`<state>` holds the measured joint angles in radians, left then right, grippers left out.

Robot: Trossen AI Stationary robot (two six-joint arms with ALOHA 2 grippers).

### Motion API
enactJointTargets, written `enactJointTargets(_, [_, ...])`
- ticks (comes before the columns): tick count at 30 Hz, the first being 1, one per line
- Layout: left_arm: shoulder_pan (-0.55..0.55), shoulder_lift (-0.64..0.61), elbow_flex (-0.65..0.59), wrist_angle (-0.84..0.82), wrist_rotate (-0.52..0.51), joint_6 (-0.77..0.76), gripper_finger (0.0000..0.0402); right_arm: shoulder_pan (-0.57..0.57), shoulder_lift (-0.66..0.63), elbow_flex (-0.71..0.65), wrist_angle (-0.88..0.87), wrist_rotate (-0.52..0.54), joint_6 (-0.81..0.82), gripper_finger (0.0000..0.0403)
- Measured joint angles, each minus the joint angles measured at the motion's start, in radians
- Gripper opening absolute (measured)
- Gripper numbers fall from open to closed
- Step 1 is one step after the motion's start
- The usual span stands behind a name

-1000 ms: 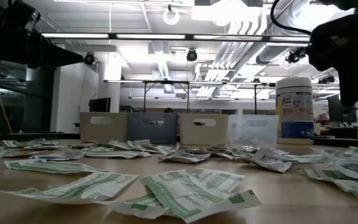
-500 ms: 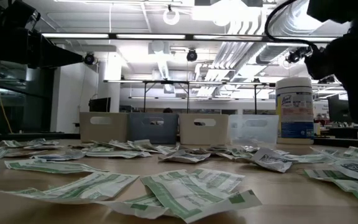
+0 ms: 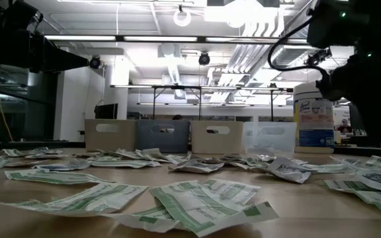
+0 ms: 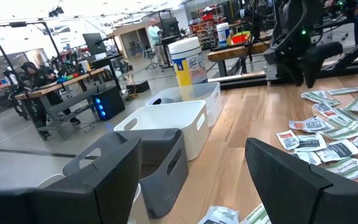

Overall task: Pick & Place First Aid Supplies
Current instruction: Put the green bandage into the transparent bin

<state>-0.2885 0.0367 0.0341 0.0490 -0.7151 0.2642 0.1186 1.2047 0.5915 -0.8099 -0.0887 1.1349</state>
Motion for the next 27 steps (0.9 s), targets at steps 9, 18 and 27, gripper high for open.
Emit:
enactJointTargets(9, [0.0, 0.0, 0.0, 0.0, 0.0, 0.0, 0.028, -0.003, 0.083, 0.0, 0.048, -0.019, -0.037, 0.0185])
enactJointTargets(18, [0.0, 0.0, 0.0, 0.0, 0.0, 0.0, 0.028, -0.003, 0.123, 0.0, 0.087, -0.024, -0.044, 0.0169])
enactJointTargets(27, [0.0, 0.0, 0.0, 0.0, 0.0, 0.0, 0.028, -0.003, 0.145, 0.0, 0.097, -0.022, -0.044, 0.014])
